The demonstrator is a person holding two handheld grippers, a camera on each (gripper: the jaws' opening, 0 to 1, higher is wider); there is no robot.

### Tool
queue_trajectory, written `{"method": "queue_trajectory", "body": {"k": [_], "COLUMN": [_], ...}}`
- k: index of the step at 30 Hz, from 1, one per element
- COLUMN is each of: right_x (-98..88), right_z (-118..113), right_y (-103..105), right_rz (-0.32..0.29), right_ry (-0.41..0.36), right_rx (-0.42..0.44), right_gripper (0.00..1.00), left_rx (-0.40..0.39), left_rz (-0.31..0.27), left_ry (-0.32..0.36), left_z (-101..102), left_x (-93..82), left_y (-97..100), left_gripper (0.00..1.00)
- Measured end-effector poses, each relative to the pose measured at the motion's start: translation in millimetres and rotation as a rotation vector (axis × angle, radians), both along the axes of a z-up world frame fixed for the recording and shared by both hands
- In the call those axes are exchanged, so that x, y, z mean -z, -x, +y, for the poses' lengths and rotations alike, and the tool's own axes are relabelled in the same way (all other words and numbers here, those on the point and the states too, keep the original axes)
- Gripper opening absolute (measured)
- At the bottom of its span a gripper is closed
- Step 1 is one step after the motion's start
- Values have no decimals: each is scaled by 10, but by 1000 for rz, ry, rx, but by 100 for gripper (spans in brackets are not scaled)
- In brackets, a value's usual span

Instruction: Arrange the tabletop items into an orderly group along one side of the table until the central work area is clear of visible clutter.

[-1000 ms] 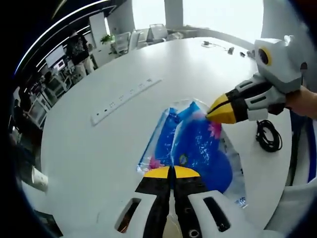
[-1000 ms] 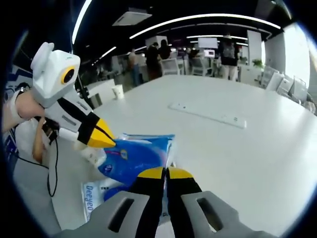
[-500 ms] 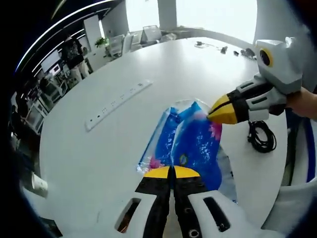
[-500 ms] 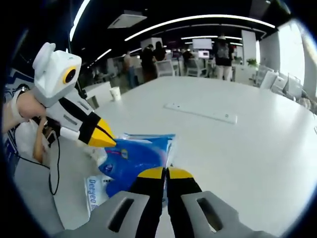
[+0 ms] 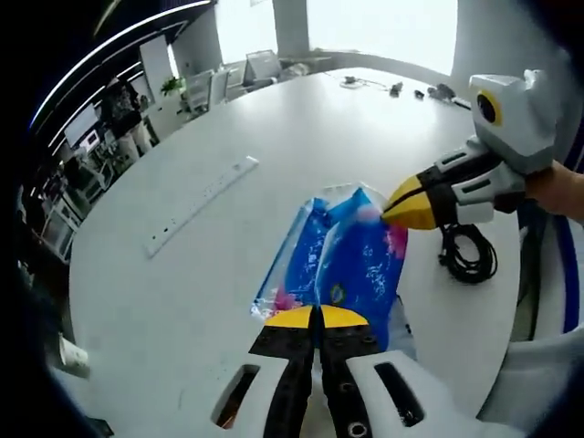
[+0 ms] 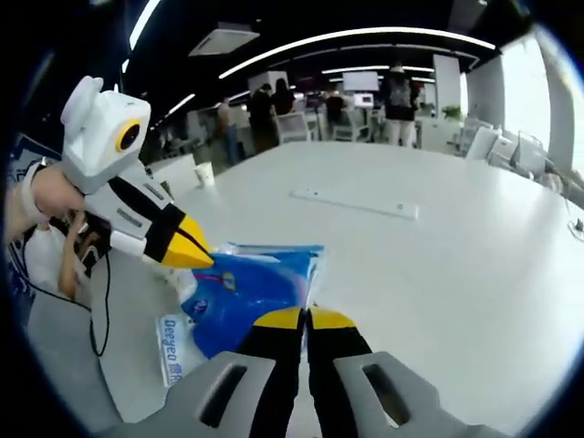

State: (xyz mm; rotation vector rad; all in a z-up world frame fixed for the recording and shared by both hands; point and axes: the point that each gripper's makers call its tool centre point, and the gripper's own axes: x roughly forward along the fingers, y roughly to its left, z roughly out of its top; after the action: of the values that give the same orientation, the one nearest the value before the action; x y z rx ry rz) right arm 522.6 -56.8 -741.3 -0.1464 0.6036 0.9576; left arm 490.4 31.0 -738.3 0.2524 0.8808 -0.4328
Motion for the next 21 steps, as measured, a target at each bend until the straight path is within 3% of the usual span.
{"method": "queue_trajectory", "body": {"k": [21], "right_x": [3], "right_z": [-620], "right_y": [31], "right_rz": [-4], "right_ry": [16], "right_rx": [126], "right_gripper": [0], "left_rx": [133], "left_rz": [1], "left_ry": [11], "left_z": [-583], "left_x": [-3], "left_y": [-78], "left_gripper": [0]}}
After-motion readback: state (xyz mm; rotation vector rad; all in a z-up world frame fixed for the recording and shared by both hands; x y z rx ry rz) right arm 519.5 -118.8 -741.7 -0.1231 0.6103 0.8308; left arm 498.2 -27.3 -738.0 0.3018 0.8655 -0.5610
